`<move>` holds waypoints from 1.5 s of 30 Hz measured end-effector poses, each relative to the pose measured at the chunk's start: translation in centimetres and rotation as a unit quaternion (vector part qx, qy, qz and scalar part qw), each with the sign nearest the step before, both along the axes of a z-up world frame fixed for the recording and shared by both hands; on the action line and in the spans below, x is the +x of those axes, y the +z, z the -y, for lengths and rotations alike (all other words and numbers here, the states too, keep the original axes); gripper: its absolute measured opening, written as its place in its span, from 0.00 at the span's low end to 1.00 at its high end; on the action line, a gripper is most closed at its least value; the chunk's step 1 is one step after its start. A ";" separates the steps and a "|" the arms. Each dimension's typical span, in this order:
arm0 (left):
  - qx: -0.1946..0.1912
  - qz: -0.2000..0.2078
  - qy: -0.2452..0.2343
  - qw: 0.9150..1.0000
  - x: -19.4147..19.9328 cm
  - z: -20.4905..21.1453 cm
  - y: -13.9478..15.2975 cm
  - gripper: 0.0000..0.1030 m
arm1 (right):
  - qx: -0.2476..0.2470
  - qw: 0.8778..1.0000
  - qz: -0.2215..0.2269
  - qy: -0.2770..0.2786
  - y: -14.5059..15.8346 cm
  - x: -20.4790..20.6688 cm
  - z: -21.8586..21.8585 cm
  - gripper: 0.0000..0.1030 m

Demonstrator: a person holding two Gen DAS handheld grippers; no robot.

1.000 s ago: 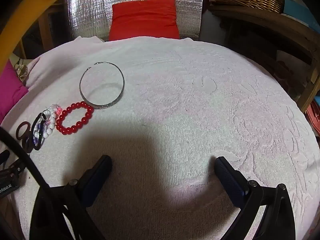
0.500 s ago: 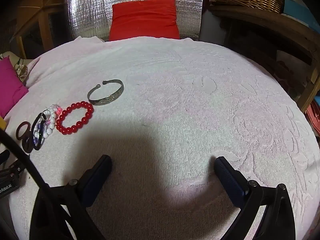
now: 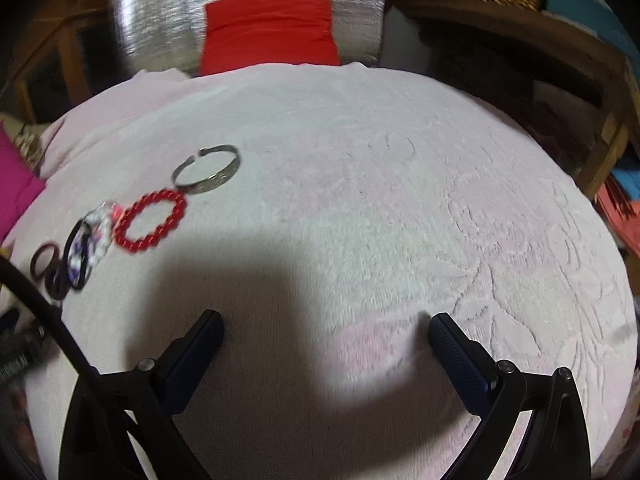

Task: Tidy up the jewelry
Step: 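Move both tools toward the cluster of bracelets on the bed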

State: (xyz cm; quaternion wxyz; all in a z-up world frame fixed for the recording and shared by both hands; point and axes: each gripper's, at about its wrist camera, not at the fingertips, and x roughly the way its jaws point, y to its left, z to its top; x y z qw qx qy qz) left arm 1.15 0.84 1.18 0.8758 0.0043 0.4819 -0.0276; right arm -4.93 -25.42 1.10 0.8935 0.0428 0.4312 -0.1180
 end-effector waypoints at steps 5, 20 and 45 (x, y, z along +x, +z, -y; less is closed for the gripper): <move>-0.013 0.045 0.031 0.998 -2.9 -2.8 4.0 1.00 | 0.002 0.999 -0.034 0.015 0.7 -0.2 0.0 1.00; 0.017 0.196 0.069 0.978 -13.2 -5.3 10.5 1.00 | 0.013 0.983 0.155 0.095 13.2 -9.2 -5.5 1.00; 0.037 0.164 0.110 0.980 -10.0 -6.9 8.4 1.00 | 0.018 0.986 0.108 0.125 10.0 -5.8 -9.9 1.00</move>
